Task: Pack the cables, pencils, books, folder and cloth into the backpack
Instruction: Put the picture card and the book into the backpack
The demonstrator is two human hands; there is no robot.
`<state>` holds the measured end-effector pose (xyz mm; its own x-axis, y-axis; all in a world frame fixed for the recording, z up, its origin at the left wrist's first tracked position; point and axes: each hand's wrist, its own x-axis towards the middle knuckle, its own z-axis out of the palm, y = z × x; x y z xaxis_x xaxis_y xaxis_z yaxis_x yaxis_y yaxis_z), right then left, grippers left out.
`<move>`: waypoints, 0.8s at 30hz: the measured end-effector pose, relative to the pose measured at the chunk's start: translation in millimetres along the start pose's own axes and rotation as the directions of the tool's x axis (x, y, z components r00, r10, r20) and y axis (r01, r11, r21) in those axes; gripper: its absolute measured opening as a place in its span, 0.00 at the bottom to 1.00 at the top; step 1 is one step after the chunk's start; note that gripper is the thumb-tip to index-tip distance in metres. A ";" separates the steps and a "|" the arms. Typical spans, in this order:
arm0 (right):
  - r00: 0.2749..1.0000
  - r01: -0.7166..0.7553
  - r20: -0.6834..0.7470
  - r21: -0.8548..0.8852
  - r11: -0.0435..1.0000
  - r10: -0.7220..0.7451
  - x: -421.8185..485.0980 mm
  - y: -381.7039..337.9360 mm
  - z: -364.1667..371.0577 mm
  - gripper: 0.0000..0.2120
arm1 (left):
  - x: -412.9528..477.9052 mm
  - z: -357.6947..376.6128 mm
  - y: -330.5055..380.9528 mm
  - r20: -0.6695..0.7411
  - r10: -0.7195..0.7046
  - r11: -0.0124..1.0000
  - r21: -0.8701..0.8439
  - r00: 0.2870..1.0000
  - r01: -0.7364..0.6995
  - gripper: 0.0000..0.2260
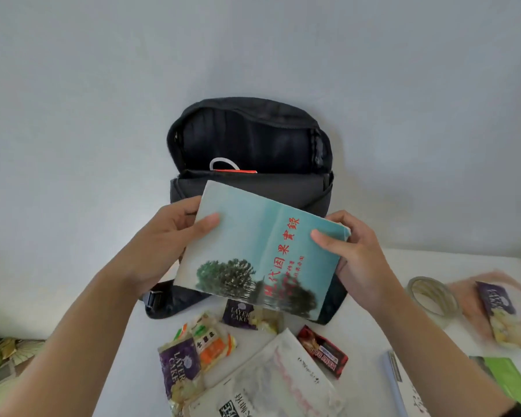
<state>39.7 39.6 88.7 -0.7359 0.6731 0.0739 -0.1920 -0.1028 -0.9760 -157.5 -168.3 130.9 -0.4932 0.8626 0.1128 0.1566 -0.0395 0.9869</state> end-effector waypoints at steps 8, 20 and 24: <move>0.956 0.149 0.293 -0.537 0.830 0.017 43.9 -56.1 33.3 0.08 | 73.6 -18.4 73.7 0.096 0.123 0.904 0.399 0.988 -0.151 0.08; 0.937 0.348 -0.014 0.056 0.936 -0.348 121.7 -72.5 41.3 0.17 | 123.2 -47.6 17.7 -0.147 0.113 0.831 0.556 0.983 -0.013 0.14; 0.933 0.359 -0.029 -0.007 0.933 -0.359 147.6 -70.6 55.8 0.18 | 116.2 -43.7 -26.4 0.005 0.126 0.400 0.915 0.992 -0.055 0.35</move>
<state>-91.6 105.4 179.9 -0.5990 0.6858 0.4133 -0.4389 0.1505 -0.8858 -256.4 -89.1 123.0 -0.4652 0.8531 0.2360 0.8729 0.3979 0.2823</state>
